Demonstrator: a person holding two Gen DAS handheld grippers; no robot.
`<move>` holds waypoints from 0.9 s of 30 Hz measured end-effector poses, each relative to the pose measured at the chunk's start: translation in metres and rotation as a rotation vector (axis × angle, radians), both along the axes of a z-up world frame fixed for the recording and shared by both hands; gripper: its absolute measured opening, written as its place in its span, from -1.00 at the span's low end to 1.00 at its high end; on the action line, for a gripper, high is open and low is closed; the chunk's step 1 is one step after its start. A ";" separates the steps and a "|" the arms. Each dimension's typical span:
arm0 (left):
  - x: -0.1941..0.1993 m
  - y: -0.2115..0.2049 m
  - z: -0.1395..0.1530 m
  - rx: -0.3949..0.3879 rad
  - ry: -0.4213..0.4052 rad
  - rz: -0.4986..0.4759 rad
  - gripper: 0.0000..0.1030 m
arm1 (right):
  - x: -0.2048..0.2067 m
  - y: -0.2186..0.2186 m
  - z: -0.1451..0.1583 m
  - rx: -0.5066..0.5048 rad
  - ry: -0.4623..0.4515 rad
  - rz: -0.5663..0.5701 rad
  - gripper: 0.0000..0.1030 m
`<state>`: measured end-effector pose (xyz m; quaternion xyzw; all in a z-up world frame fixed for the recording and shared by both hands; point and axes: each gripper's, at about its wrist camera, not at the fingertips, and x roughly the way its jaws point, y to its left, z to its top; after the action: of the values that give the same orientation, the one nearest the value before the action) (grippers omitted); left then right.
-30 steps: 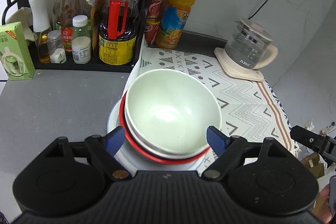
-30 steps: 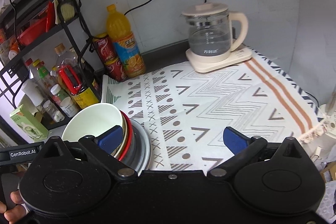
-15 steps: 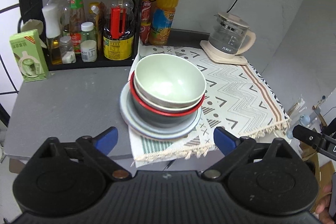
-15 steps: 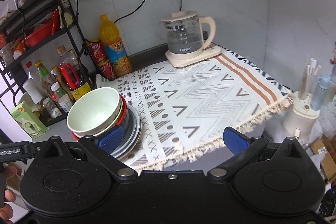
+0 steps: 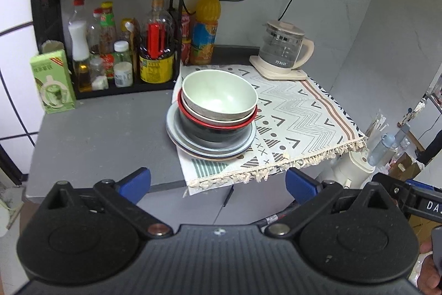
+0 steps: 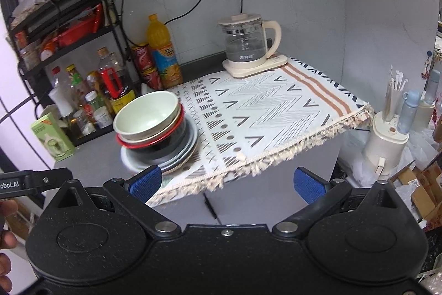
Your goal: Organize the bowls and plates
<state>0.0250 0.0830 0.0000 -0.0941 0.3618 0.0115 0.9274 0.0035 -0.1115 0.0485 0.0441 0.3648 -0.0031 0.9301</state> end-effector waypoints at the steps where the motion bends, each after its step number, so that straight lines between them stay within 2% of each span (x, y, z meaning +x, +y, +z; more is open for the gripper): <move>1: -0.005 0.000 0.001 0.000 -0.002 0.003 0.99 | -0.005 0.002 0.001 0.000 -0.001 0.006 0.99; 14: -0.041 0.005 -0.003 0.064 0.001 0.004 0.99 | -0.048 0.005 0.005 0.011 -0.003 -0.016 0.99; 27: -0.046 0.004 0.000 0.063 -0.014 -0.012 0.99 | -0.061 0.004 0.002 -0.024 -0.012 -0.007 0.99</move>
<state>-0.0205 0.0868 0.0000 -0.0626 0.3551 0.0166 0.9326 -0.0571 -0.1080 0.0503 0.0341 0.3591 -0.0104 0.9326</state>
